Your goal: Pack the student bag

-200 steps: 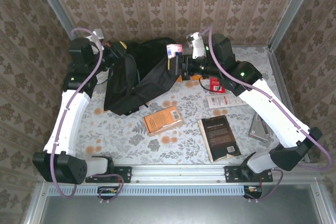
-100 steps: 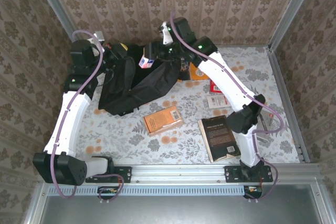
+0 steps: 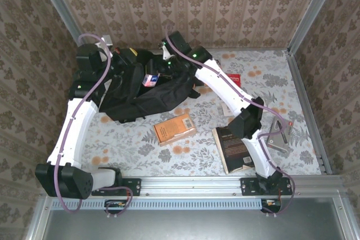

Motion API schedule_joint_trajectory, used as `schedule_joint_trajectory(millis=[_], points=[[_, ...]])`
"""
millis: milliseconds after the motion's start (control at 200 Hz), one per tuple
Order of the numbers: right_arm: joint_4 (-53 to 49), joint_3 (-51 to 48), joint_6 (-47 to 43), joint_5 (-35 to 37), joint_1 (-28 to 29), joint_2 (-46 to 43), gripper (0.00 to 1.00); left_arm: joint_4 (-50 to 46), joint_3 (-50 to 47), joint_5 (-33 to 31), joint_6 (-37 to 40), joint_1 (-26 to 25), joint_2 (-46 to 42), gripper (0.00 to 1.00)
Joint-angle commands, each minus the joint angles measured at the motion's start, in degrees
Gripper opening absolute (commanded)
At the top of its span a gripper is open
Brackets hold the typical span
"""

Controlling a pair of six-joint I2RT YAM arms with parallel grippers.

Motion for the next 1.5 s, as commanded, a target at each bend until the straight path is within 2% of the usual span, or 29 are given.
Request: schedule_joint_trajectory(millis=[0, 70, 195, 490, 555, 650, 970, 1170, 1495], points=[[0.15, 5.38, 4.83, -2.88, -0.18, 5.54, 0.58, 8.93, 0.88, 1.26, -1.06, -0.24, -2.6, 0.0], [1.23, 7.58, 5.68, -5.3, -0.01, 8.21, 0.58, 8.86, 1.22, 1.24, -0.89, -0.43, -2.69, 0.0], [10.18, 5.32, 10.15, -11.74, 0.39, 10.65, 0.59, 8.77, 1.3, 1.46, -0.81, -0.72, -2.82, 0.0], [17.29, 6.43, 15.69, -15.02, 1.66, 18.99, 0.63, 8.47, 1.11, 1.24, -0.23, -1.54, -3.03, 0.0], [17.56, 7.44, 15.0, -16.34, 1.84, 20.22, 0.67, 8.33, 0.85, 1.12, -0.1, -1.69, -3.04, 0.0], [17.53, 7.6, 11.95, -17.24, 2.19, 19.49, 0.78, 8.07, 0.64, 1.15, 0.08, -1.74, -3.01, 0.0], [12.56, 5.01, 1.71, -13.31, 1.23, 11.25, 0.85, 6.15, 0.67, 0.34, 1.87, -1.7, -3.56, 0.0], [6.63, 0.88, -8.97, -5.71, 1.12, 1.77, 0.89, 5.22, -0.4, 0.21, 2.35, -1.51, -4.91, 0.0], [-2.72, -3.21, -18.34, 6.18, 0.71, -7.97, 0.89, 5.48, -1.68, 0.57, 2.36, -1.6, -6.79, 0.0]])
